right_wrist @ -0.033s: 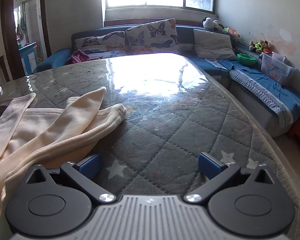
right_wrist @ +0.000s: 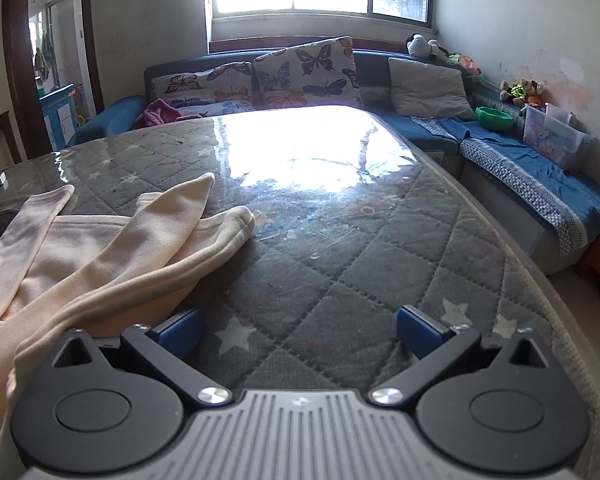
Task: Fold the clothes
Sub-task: 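Move both grippers over the crumpled cream shirt toward its sleeves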
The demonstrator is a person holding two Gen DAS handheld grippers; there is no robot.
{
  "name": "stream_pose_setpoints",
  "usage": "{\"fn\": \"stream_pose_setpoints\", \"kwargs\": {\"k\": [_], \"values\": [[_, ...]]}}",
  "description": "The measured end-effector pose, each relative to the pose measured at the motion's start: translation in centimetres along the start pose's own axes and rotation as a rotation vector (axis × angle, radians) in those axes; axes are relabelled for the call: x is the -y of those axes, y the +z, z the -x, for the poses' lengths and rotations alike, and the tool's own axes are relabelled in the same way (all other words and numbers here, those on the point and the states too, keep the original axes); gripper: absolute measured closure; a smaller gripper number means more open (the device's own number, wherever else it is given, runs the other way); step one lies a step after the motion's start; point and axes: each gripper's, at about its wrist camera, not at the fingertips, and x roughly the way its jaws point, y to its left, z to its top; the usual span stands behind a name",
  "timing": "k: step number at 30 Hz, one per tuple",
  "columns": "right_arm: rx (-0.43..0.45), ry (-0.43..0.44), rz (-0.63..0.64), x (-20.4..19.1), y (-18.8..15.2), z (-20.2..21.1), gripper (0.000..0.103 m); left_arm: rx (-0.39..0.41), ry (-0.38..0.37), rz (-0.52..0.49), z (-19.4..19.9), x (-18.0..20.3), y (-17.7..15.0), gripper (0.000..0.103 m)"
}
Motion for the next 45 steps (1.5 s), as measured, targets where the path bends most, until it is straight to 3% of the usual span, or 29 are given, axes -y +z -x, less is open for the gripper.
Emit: {"fn": "stream_pose_setpoints", "kwargs": {"k": [3,6,8,20,33,45], "values": [[0.043,-0.024,0.027,-0.7,-0.4,0.8,0.000,-0.006,0.004,-0.009,-0.5,-0.6,0.4,0.000],[0.091,-0.035,0.046,-0.8,-0.9,2.1,0.000,-0.013,0.057,-0.015,-1.7,-0.8,0.6,0.000],[0.096,0.000,0.021,1.0,-0.8,3.5,0.000,0.052,0.075,0.011,0.2,-1.5,-0.4,0.000],[0.071,0.083,0.077,-0.6,-3.2,8.1,0.000,0.042,0.158,0.080,6.0,-3.9,-2.2,0.000],[0.021,0.141,0.098,-2.3,-4.8,9.5,0.000,0.039,0.156,0.071,8.2,-2.0,-3.6,0.000],[0.012,0.134,0.093,-2.1,-5.6,10.7,0.000,0.048,0.129,0.009,9.3,0.9,-4.2,0.000]]}}
